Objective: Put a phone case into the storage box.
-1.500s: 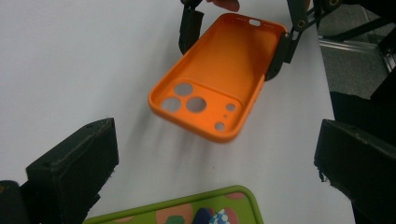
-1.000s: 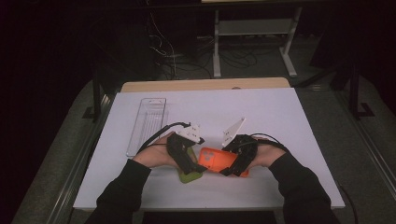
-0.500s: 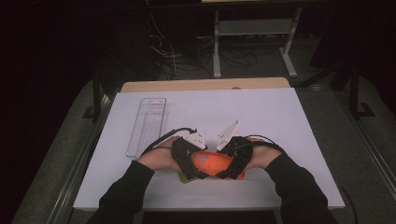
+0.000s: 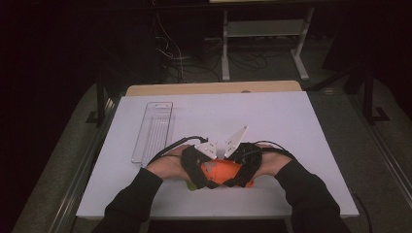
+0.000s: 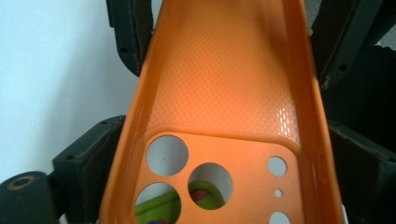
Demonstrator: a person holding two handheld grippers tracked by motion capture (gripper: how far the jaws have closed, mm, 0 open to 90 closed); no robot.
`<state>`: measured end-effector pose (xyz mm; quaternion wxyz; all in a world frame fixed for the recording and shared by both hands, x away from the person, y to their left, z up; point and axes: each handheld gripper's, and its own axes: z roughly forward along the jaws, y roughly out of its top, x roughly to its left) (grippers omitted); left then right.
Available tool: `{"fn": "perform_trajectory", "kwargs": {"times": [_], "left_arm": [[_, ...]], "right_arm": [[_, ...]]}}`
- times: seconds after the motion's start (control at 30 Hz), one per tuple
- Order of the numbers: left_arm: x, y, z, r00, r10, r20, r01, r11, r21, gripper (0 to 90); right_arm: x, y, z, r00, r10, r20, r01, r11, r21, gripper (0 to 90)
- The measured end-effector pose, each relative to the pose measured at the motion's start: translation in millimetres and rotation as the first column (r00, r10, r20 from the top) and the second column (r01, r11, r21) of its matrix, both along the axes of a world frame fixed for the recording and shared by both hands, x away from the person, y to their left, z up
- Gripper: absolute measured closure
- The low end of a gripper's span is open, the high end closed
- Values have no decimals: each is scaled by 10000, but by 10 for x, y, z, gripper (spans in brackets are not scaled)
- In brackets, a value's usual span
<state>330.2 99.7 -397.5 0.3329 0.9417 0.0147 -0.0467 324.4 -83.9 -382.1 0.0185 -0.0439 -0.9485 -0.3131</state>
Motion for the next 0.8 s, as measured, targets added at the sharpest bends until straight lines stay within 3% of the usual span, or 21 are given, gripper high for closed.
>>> {"fn": "perform_trajectory", "kwargs": {"times": [0.6, 0.8], "left_arm": [[2, 12, -16, 9994, -308, -132, 304, 9991, -286, 144], [13, 39, 22, 9999, -81, -78, 78, 9991, -417, 151]], "right_arm": [[-1, -16, -27, 9997, -55, -244, 53, 10000, -79, 143], [29, -55, -26, 9981, -385, -484, 401, 9987, 320, 45]]}}
